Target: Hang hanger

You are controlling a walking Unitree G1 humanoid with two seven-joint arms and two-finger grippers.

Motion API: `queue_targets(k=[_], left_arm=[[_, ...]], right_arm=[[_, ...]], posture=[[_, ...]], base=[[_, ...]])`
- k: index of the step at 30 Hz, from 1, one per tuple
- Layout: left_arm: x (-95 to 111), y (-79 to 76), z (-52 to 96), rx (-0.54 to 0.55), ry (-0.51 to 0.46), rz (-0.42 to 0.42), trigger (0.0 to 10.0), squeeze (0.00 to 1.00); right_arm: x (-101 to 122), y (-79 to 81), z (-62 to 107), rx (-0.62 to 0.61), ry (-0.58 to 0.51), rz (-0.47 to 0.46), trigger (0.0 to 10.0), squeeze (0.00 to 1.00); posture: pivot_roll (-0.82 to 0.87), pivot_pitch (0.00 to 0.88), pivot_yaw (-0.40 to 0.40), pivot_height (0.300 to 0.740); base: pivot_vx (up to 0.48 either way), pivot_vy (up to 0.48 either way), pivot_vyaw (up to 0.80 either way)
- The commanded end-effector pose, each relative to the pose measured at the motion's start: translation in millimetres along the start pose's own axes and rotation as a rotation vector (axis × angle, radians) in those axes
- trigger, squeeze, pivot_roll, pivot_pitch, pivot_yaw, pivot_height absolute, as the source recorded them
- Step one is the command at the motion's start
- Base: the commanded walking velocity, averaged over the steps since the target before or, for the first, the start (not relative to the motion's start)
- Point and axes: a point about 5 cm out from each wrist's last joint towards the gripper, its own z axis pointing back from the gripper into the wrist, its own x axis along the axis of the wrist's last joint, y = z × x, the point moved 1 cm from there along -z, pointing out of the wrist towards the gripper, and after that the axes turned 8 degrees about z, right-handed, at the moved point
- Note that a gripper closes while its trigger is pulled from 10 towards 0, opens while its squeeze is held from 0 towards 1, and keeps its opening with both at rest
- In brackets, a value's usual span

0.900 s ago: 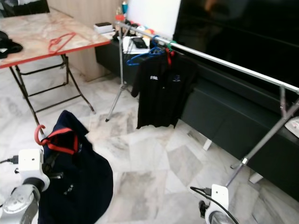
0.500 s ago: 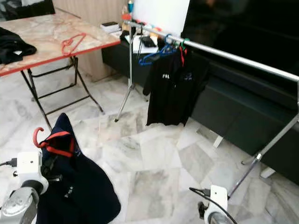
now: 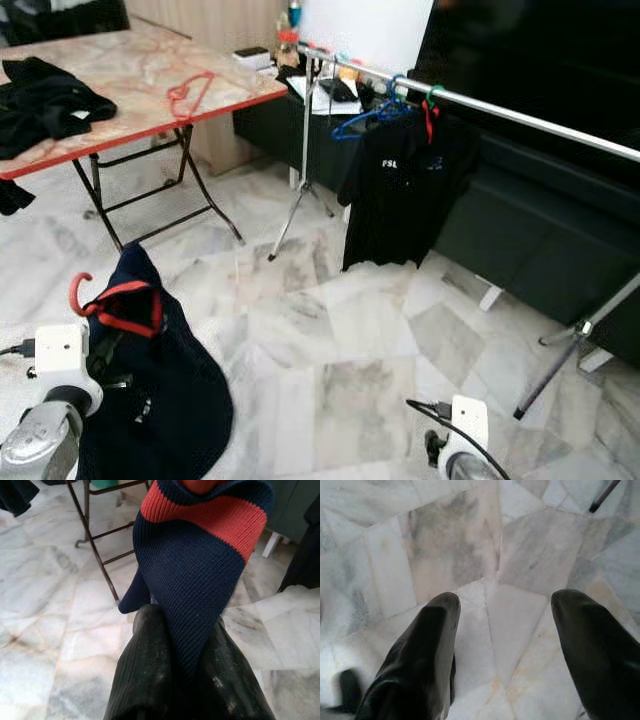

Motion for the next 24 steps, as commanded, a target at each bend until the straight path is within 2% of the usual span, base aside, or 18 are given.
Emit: queue_targets(k=[1,24], left_arm=[[8.9,4.5,0.1,0.015,-0.033,-0.005,10.0,0.00],[8.5,5.3,0.6,0.020,-0.029,-0.005,10.0,0.00]], right_arm=[[7.7,4.7,-1.0,0.010,-0.020,-0.013,10.0,0.00],[8.5,4.6,-1.1,0.006,-0.022,-0.014,10.0,0.00]], posture=[[0.08,0.000,-0.097,0.716],[0.08,0.000,-0.100,0.716]], base=[[0.000,0.476,0.00],[0.000,0.476,0.00]])
